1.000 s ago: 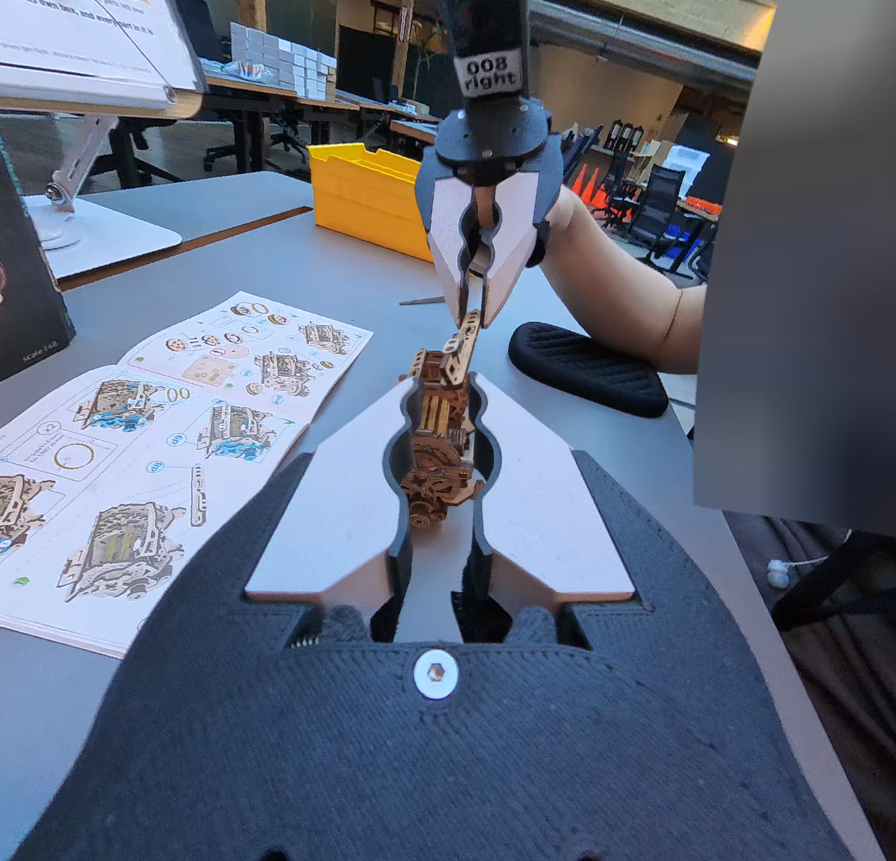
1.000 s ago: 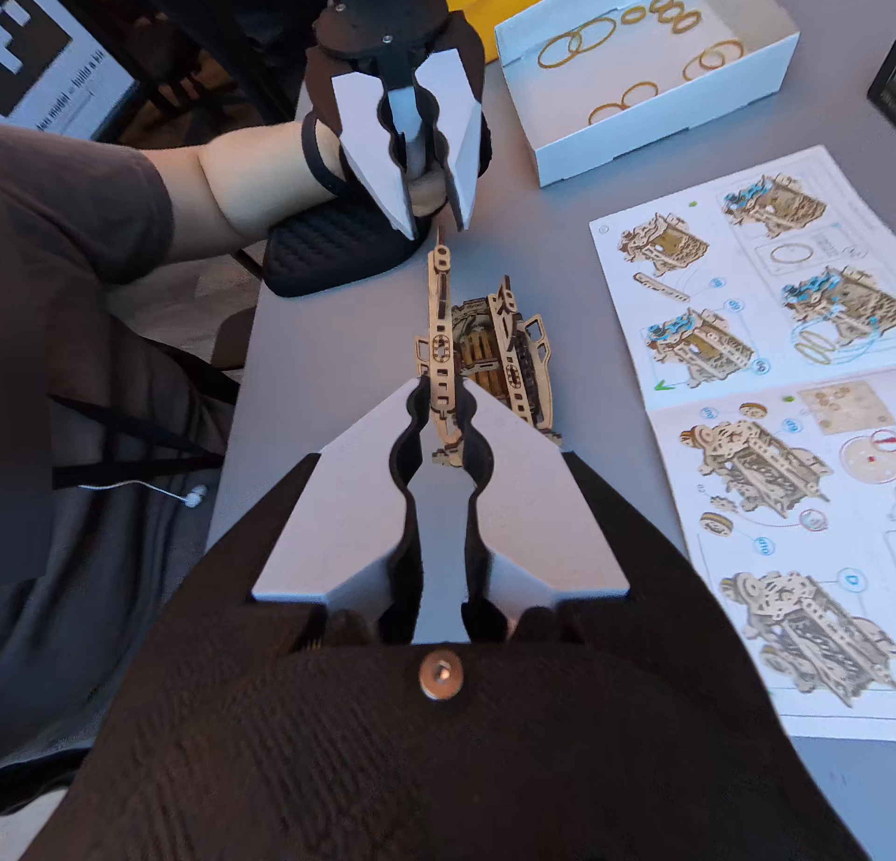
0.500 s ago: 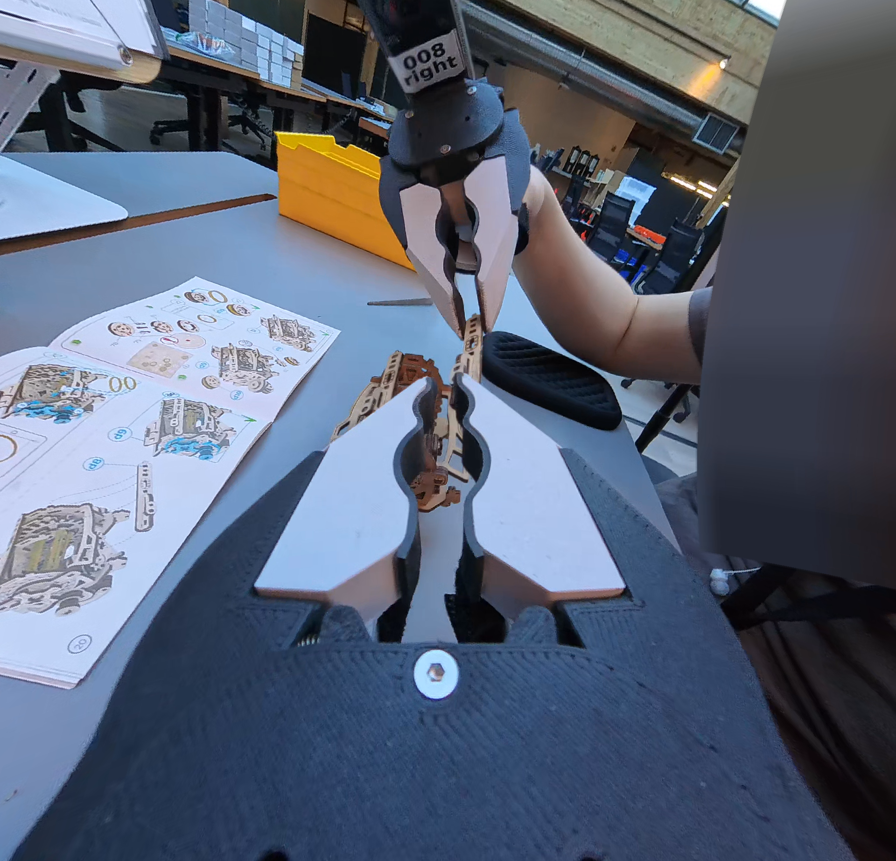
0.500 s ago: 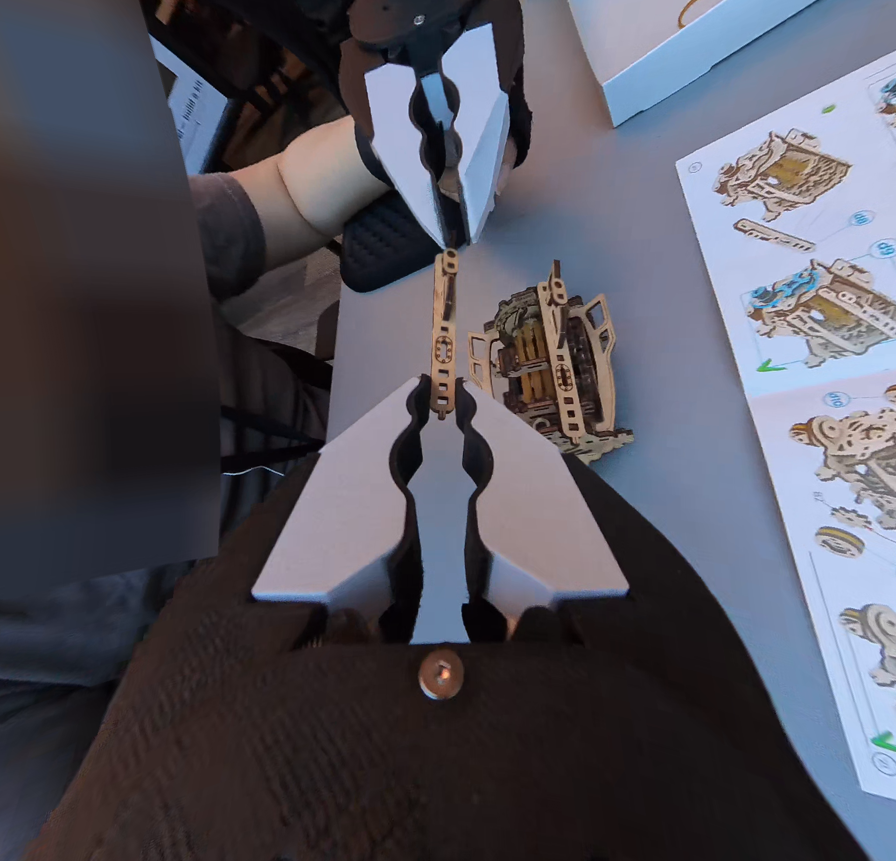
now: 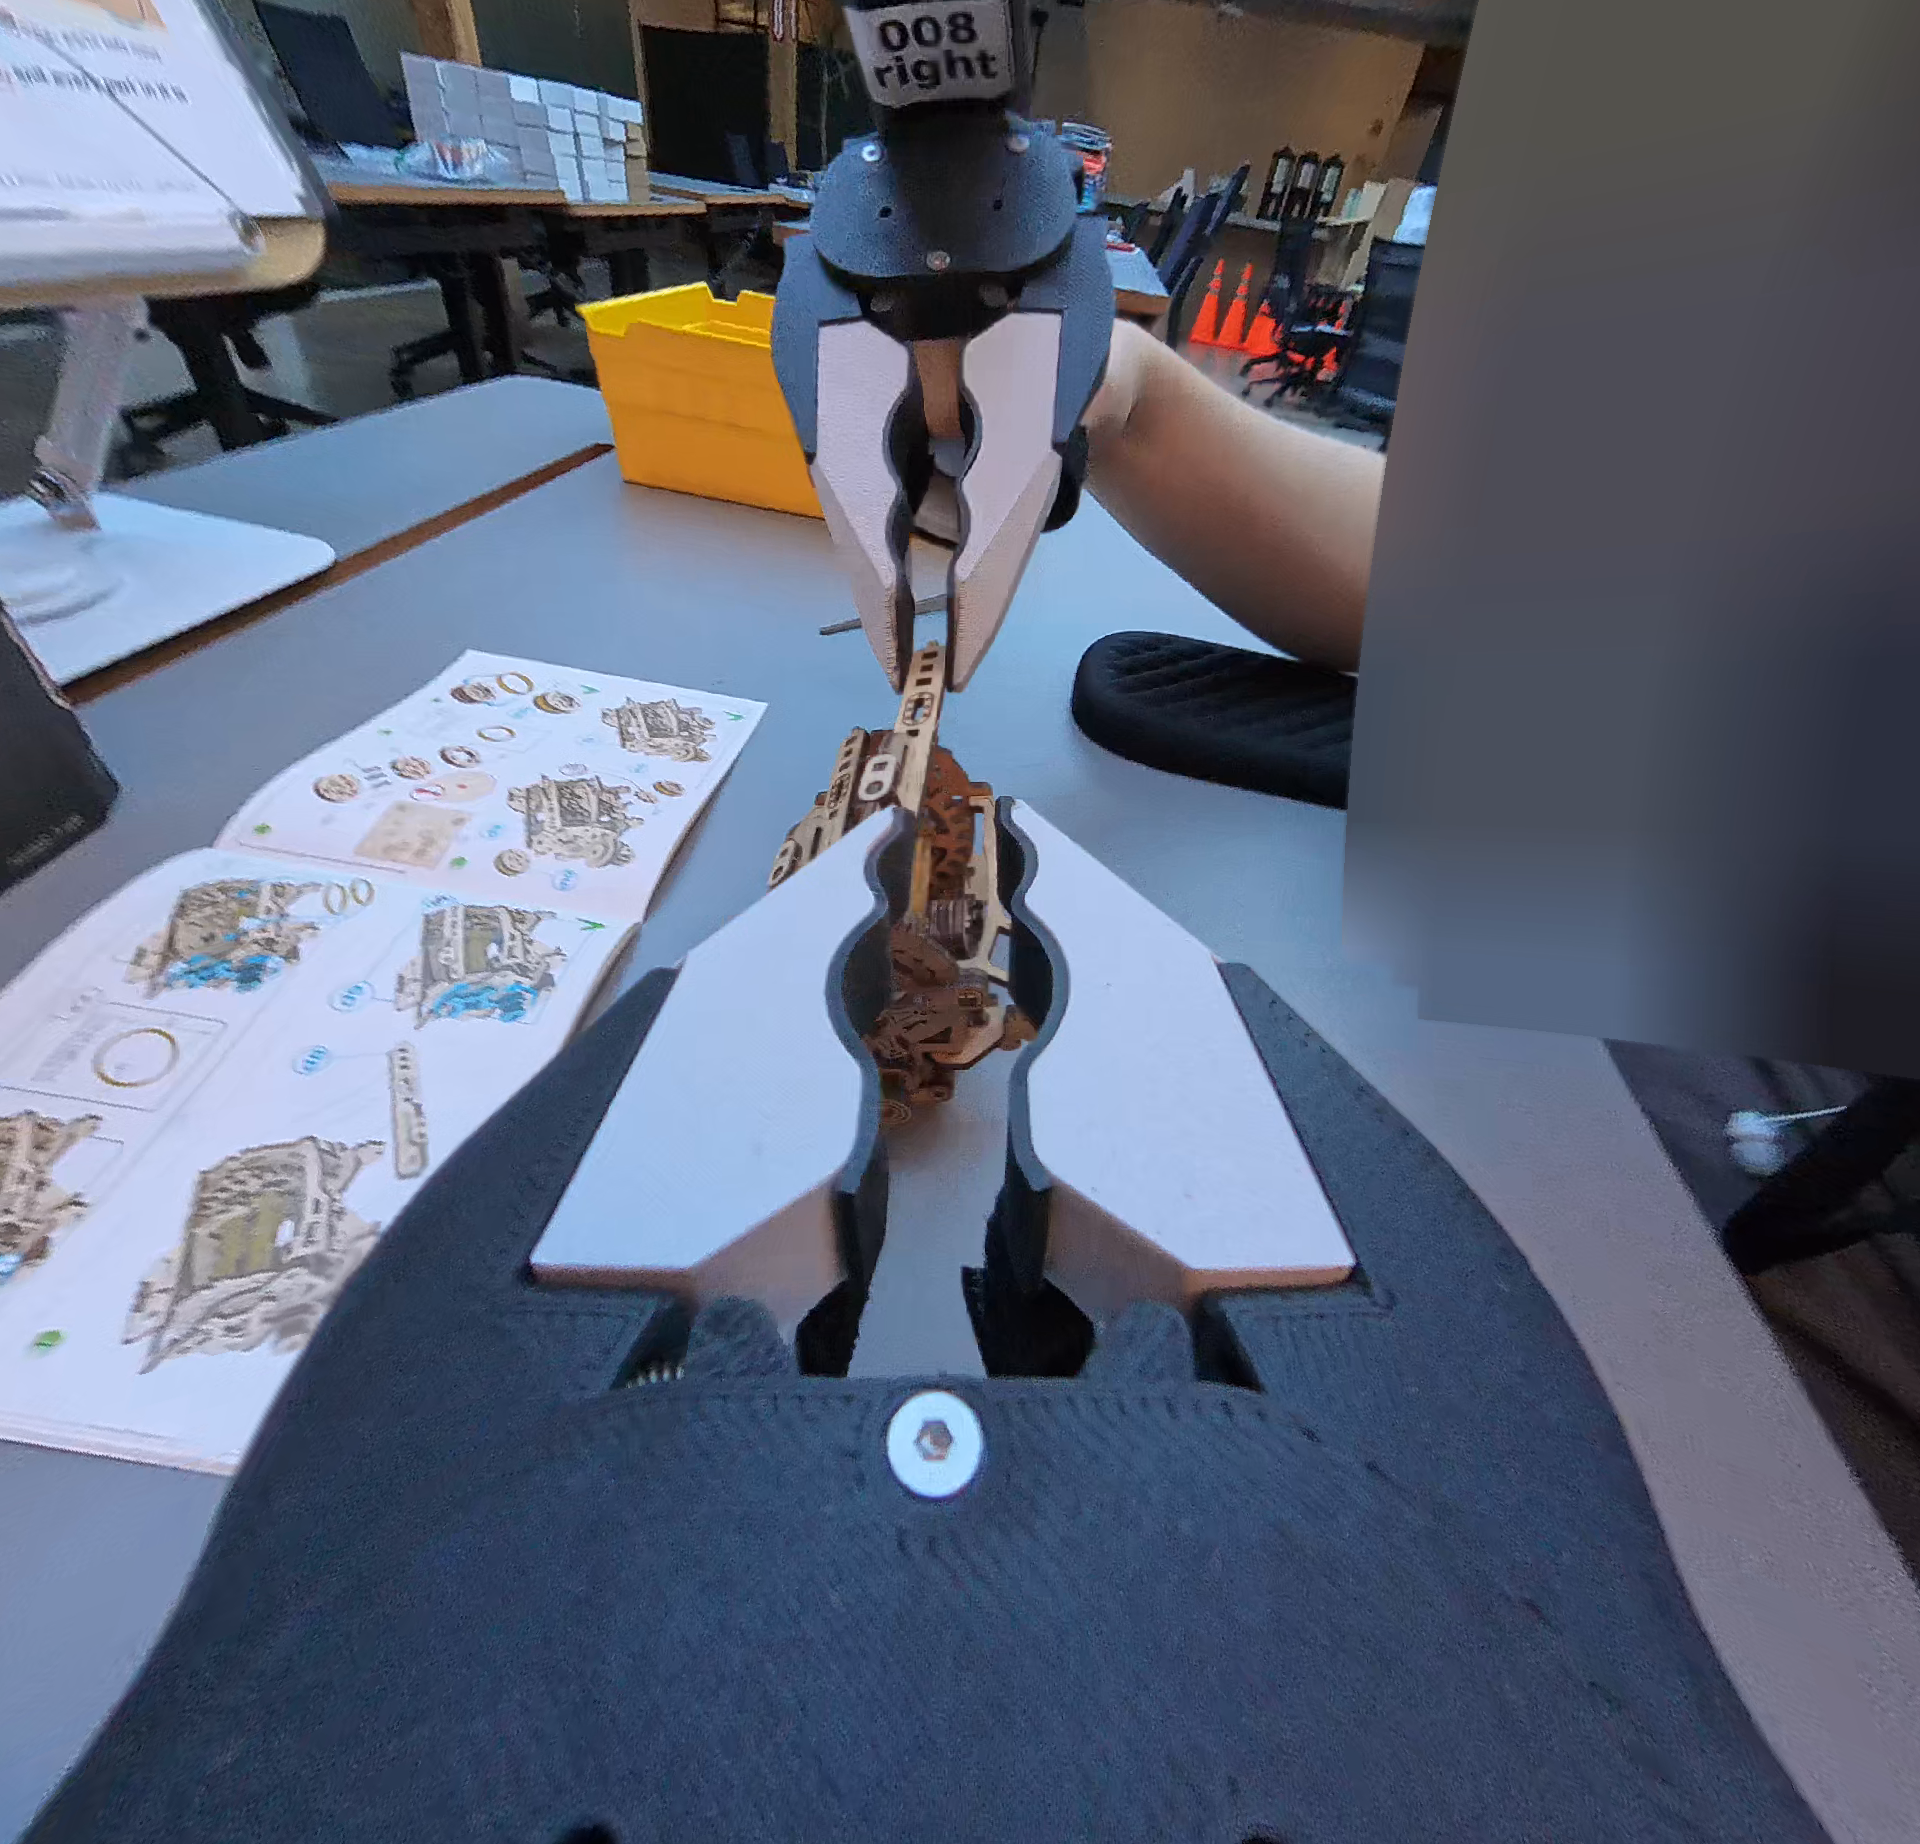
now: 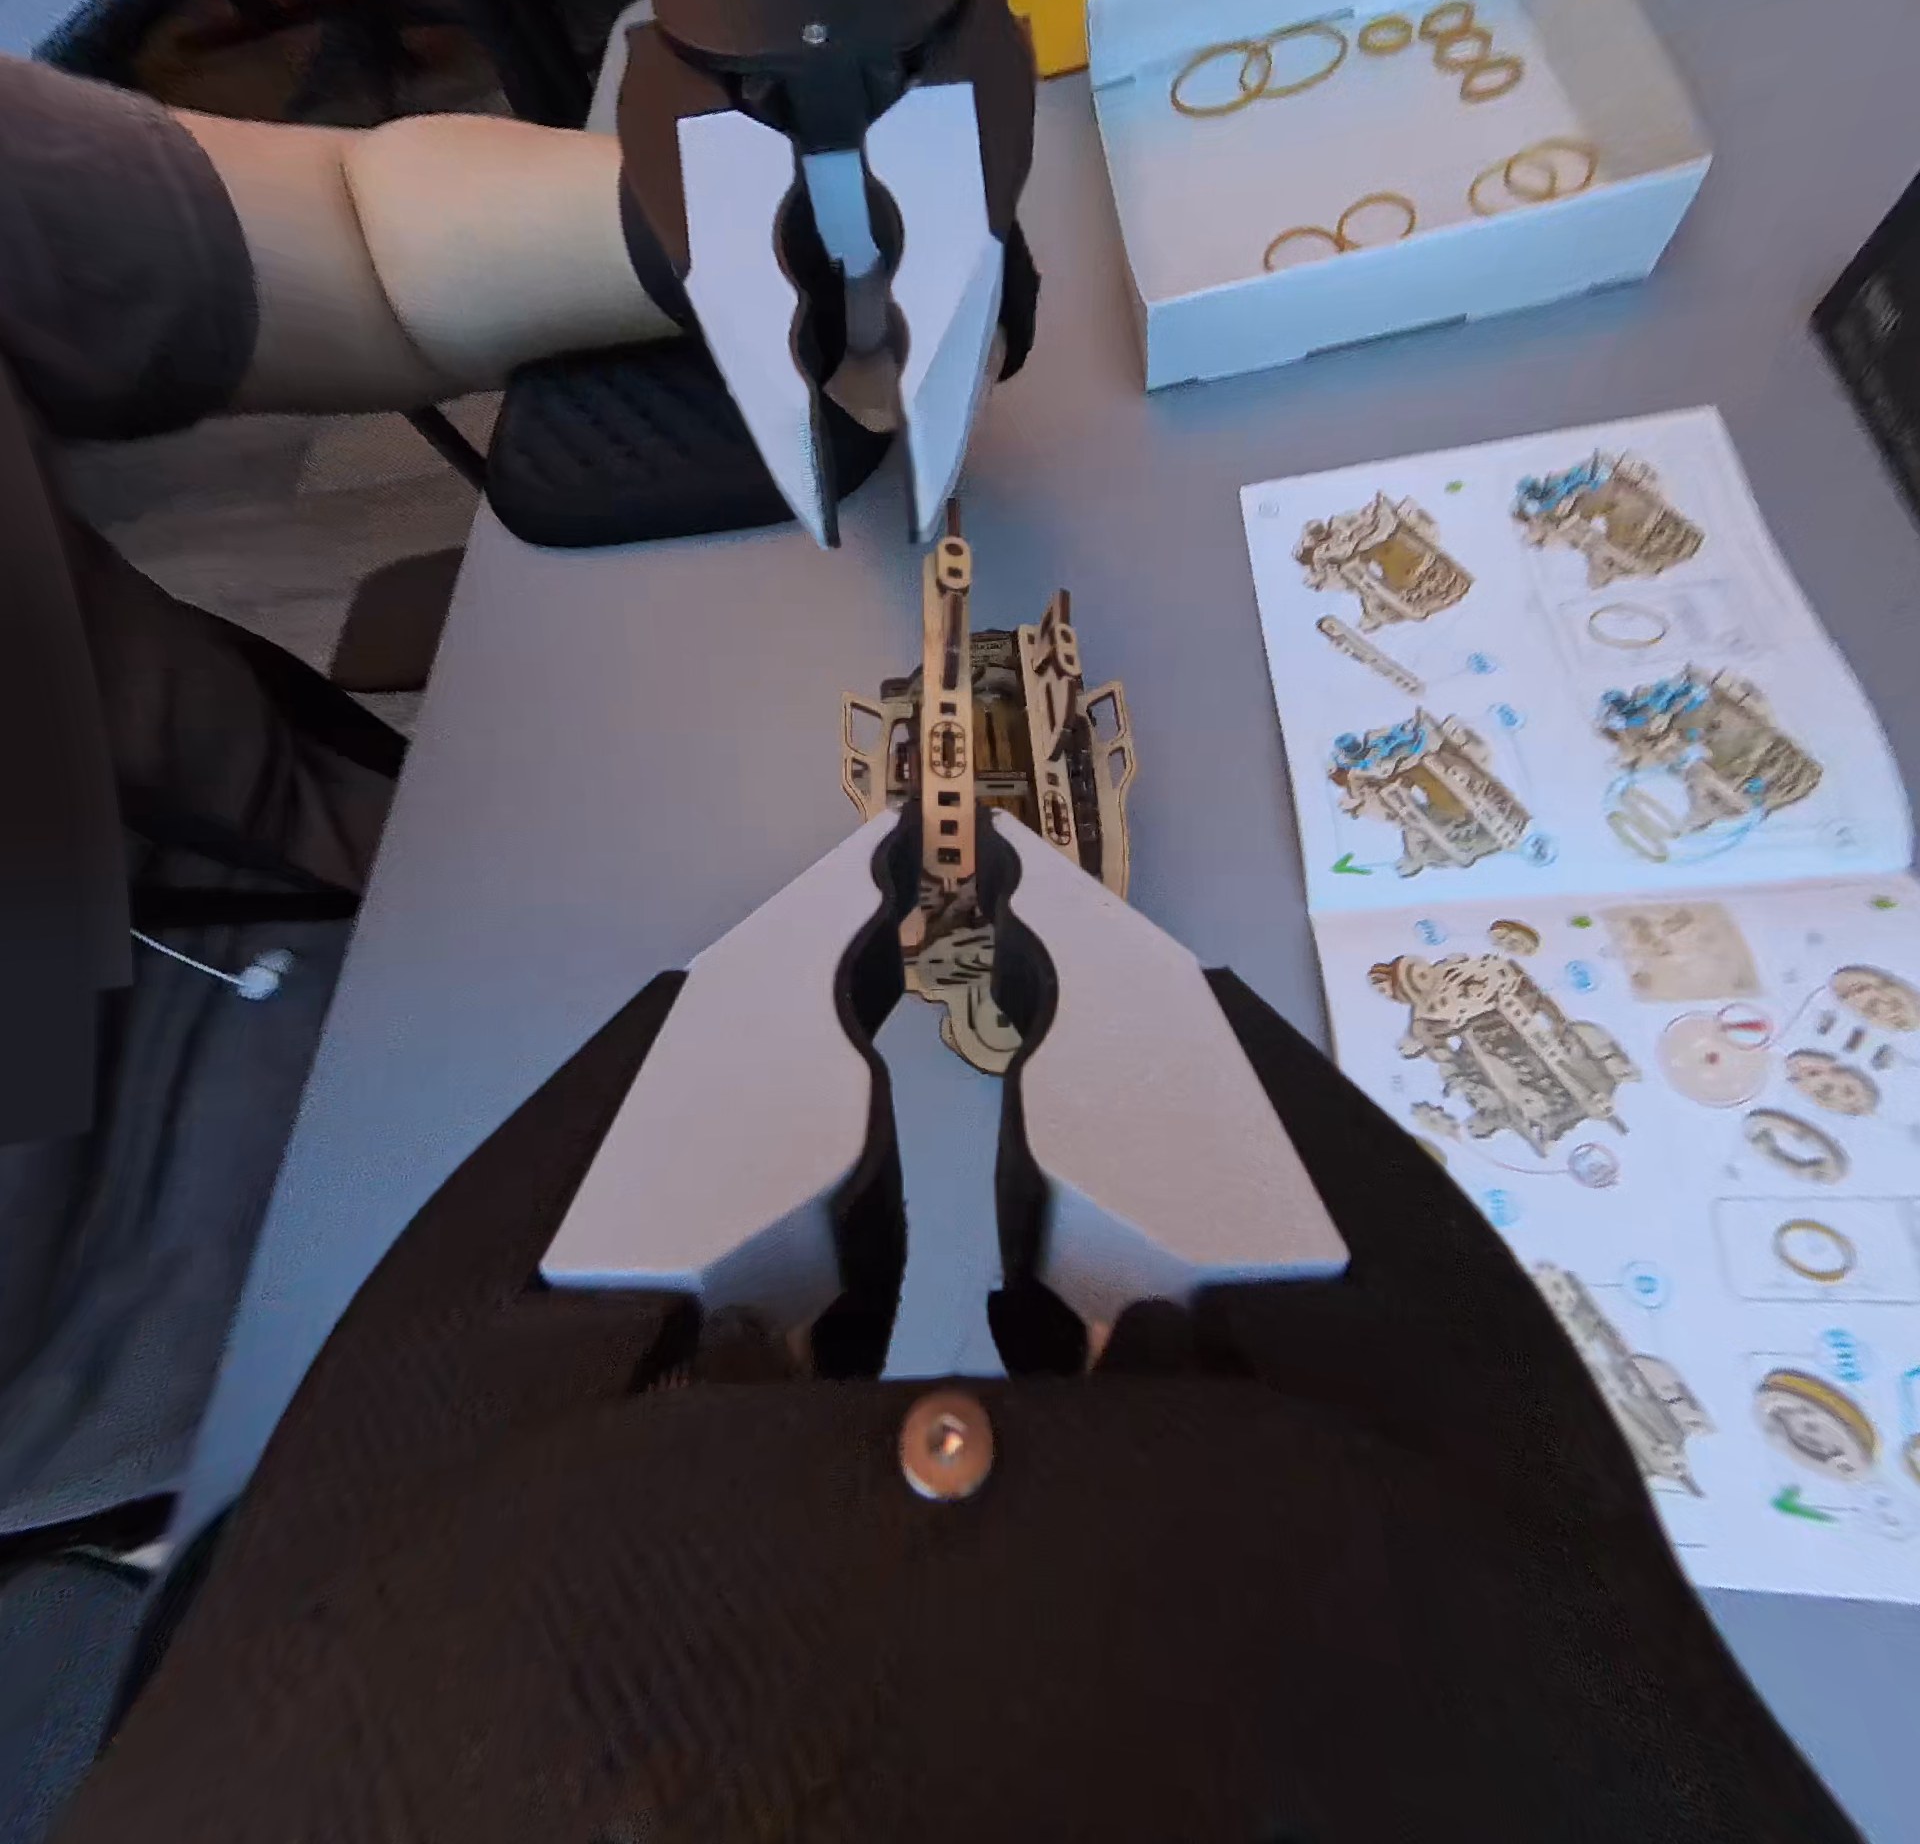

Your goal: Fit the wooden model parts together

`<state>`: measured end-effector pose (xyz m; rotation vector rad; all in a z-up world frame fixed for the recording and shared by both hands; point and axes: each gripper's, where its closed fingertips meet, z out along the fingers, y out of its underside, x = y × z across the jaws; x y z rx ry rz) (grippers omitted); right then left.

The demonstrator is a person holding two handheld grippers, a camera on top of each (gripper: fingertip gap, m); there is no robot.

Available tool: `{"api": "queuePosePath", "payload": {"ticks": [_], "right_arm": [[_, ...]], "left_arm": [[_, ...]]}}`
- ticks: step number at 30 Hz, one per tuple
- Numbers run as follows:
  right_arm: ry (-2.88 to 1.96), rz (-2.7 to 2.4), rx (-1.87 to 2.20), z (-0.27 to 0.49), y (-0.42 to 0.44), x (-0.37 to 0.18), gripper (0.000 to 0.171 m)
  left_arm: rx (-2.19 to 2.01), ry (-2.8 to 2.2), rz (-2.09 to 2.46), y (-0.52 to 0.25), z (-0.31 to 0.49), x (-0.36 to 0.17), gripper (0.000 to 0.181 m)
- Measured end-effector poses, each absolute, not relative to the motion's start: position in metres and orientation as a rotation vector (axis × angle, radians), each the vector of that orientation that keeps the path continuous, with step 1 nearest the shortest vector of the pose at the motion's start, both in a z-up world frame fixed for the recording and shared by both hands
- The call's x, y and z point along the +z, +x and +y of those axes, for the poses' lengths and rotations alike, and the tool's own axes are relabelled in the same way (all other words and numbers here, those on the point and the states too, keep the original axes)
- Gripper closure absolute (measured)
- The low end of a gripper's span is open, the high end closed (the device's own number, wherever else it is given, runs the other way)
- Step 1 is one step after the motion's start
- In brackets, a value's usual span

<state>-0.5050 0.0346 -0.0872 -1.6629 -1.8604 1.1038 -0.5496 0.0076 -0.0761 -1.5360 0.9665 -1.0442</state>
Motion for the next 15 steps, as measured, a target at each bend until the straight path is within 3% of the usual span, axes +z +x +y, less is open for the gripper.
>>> {"api": "queuePosePath", "payload": {"ticks": [7, 15], "right_arm": [[-1.497, -1.877, 0.92, 0.029, -0.498, -0.096, 0.162], [-1.991, -1.631, 1.535, 0.024, -0.503, -0.074, 0.163]], "left_arm": [[-0.914, -1.492, 0.996, -0.553, 0.009, -0.074, 0.168], [-1.08, -1.537, 0.919, -0.557, 0.011, -0.07, 0.179]]}}
